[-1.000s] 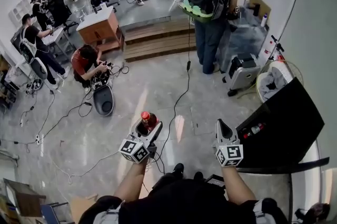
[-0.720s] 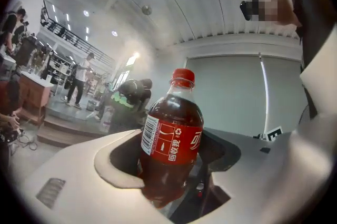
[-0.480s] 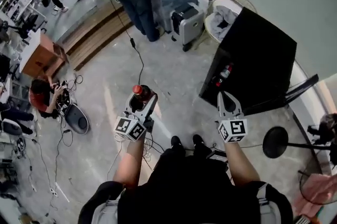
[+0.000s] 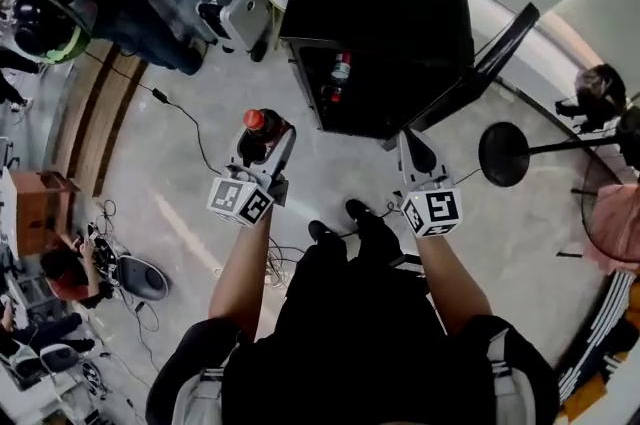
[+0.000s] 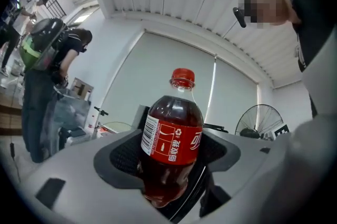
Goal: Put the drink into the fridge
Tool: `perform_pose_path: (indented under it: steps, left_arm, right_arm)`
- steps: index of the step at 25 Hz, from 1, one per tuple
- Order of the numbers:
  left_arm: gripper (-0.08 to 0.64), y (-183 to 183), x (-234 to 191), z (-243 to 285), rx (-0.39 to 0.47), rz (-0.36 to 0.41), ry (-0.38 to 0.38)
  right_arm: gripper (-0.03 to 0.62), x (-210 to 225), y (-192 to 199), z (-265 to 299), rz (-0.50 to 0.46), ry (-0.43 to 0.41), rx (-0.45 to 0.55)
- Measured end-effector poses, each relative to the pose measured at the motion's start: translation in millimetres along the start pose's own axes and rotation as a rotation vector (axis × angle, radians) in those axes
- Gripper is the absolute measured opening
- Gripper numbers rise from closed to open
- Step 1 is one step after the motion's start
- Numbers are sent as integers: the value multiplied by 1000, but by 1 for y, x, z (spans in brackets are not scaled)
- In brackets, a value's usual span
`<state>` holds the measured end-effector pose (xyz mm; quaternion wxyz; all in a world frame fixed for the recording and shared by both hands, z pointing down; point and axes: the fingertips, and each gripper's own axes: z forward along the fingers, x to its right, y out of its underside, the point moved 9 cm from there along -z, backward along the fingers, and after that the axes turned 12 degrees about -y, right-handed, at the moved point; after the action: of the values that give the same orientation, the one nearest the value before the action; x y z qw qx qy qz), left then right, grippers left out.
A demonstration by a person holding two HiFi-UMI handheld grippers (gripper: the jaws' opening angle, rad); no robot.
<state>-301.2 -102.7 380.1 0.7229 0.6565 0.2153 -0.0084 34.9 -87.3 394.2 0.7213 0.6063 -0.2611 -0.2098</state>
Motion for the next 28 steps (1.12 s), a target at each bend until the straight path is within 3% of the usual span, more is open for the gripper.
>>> perform_pose_path:
  steps: [4,11,15,20,28]
  left_arm:
    - [341,35,38,47,-40,-3,82]
    - [341,96,76,108,-81,23,163]
    - [341,127,83,130,-77,48,126]
    - [341,161,73,159,-101,144,62]
    - [341,218,50,207,-96,112,6]
  right_arm:
    - [23,27,20,-15,22,55,-4]
    - [23,55,59,3,18,71,0]
    - [23,72,81,26,20,130,-8]
    - [23,91,103,67,13,158,-2]
    - [23,127,145,118,46,182,-20]
